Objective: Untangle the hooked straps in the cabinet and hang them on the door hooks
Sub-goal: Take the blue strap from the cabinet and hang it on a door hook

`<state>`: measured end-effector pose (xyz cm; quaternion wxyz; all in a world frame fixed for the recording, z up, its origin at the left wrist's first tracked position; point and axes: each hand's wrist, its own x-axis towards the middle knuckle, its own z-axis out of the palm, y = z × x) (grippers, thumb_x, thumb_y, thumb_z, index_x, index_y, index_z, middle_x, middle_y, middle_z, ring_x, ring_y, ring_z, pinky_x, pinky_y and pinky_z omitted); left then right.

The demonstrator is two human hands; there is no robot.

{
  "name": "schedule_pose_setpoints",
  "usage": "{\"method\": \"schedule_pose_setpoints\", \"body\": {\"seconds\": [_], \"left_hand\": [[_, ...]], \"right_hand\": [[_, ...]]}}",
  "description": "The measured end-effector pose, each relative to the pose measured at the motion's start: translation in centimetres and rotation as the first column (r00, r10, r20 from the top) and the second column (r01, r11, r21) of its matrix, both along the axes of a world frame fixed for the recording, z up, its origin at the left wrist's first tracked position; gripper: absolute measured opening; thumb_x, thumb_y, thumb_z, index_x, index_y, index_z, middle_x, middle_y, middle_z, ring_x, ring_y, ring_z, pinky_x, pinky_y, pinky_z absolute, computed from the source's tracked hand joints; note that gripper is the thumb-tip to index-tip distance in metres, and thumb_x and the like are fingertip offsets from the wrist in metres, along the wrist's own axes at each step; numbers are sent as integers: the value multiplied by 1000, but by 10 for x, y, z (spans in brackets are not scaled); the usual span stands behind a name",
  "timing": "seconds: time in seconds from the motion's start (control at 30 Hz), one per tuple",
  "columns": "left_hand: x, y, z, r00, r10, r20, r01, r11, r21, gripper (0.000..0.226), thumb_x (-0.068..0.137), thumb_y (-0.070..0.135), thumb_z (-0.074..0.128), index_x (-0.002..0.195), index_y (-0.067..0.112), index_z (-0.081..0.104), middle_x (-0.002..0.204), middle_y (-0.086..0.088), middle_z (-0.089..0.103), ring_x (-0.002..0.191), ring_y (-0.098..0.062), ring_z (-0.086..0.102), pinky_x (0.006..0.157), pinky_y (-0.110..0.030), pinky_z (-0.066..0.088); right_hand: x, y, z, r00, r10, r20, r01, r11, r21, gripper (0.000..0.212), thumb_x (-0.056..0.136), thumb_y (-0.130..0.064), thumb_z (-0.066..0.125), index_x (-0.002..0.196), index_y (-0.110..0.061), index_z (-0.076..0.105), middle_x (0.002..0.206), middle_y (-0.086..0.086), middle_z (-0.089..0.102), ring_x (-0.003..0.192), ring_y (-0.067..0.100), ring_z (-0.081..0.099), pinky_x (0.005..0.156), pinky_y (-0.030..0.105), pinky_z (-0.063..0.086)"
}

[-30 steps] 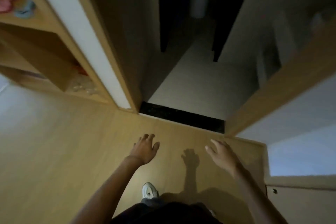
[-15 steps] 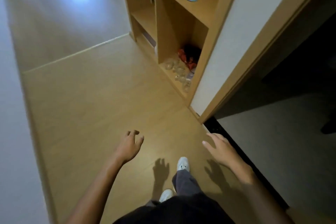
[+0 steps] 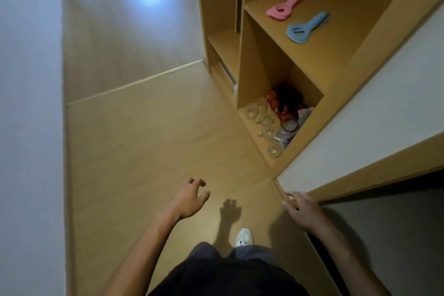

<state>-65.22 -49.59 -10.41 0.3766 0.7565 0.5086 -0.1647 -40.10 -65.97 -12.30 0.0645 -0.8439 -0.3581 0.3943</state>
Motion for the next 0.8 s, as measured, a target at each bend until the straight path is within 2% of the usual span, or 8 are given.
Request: {"method": "schedule_pose_setpoints", "body": {"seconds": [0.13, 0.23, 0.33, 0.43, 0.6, 0.8], "left_hand": [[11, 56, 14, 998, 43, 36, -43, 999, 10, 43, 96, 38, 42, 132, 14, 44, 135, -8, 43, 118, -24, 51, 102, -31, 38], [9, 106, 15, 997, 64, 41, -66, 998, 26, 39, 96, 35, 44, 127, 13, 49, 130, -10, 49, 122, -23, 48, 102, -29, 37], [8, 165, 12, 995, 85, 46, -87, 995, 40, 36, 96, 35, 45, 124, 13, 51, 127, -8, 51, 117, -21, 50, 99, -28, 38], [16, 233, 10, 995, 69, 70, -72, 996, 49, 35, 96, 34, 45, 124, 14, 51, 125, -7, 50, 115, -19, 50, 97, -27, 37], [49, 338, 21, 994, -69, 82, 62, 995, 84, 36, 97, 34, 43, 125, 13, 51, 125, -8, 51, 114, -20, 51, 95, -27, 37], [131, 428, 36, 949, -305, 77, 294, 947, 128, 35, 97, 32, 43, 128, 16, 48, 129, -7, 48, 124, -24, 46, 99, -26, 34]], "right_hand": [[29, 83, 14, 997, 75, 16, -75, 996, 49, 48, 95, -37, 46, 138, -17, 42, 143, 8, 41, 129, 24, 40, 105, 37, 36], [41, 144, 24, 993, 115, 34, -118, 987, 112, 48, 95, -39, 47, 137, -18, 42, 142, 6, 41, 128, 23, 41, 102, 35, 37], [50, 204, 28, 990, 134, 37, -138, 978, 157, 47, 95, -39, 46, 138, -20, 40, 143, 4, 38, 128, 21, 40, 99, 33, 38], [59, 260, 27, 991, 128, 48, -135, 971, 197, 46, 95, -38, 47, 137, -20, 42, 144, 4, 38, 131, 21, 37, 103, 34, 36], [72, 324, 36, 998, 32, 57, -42, 982, 187, 46, 94, -35, 50, 136, -18, 45, 144, 4, 40, 131, 20, 39, 104, 32, 35], [102, 357, 50, 990, -130, 57, 119, 980, 162, 45, 95, -34, 49, 137, -17, 43, 145, 2, 37, 132, 17, 37, 102, 27, 32]]}}
